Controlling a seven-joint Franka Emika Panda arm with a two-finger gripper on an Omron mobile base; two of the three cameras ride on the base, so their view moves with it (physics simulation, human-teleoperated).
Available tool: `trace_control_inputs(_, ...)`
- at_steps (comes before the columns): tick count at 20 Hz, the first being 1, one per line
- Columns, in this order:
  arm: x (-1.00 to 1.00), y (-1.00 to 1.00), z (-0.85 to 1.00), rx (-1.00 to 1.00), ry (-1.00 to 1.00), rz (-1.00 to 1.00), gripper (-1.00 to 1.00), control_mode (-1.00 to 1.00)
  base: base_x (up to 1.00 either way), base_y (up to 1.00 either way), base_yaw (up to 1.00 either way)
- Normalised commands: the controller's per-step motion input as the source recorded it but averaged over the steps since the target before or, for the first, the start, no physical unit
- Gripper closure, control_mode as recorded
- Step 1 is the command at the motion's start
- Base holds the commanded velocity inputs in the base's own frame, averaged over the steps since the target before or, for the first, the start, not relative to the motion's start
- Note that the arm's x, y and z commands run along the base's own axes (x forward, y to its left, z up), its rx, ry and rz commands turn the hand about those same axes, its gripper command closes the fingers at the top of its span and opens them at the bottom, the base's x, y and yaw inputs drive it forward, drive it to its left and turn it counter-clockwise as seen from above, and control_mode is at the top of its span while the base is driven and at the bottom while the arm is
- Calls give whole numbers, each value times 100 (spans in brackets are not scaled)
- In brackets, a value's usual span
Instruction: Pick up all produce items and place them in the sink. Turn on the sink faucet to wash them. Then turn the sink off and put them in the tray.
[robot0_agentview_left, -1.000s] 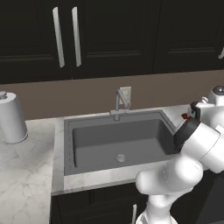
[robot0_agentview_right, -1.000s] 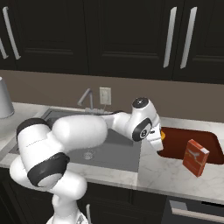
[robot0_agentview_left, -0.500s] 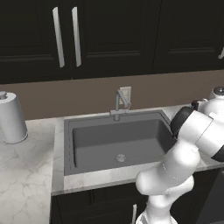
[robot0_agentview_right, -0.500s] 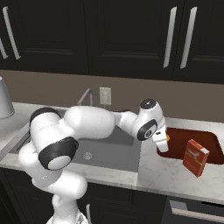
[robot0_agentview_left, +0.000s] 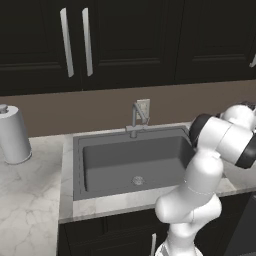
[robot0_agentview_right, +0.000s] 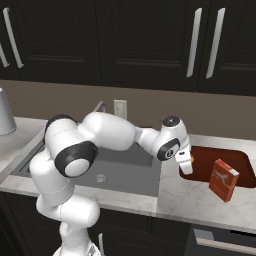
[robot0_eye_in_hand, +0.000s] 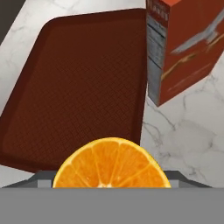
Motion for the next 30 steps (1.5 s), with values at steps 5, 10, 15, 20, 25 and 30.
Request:
trace_control_inputs(5,22,-5,-23,0,0,0,100,-100,0,0,0)
trace_control_inputs(10,14,-12,-10,2,0,0,100,-100,0,0,0)
trace_control_inputs(15,11,-20,-10,2,0,1,100,-100,0,0,0)
trace_control_inputs(20,11,-19,-13,2,0,1,100,-100,0,0,0)
trace_control_inputs(25,11,-15,-16,1,0,1,100,-100,0,0,0)
trace_control_inputs(30,9,-8,-18,0,0,1,100,-100,0,0,0)
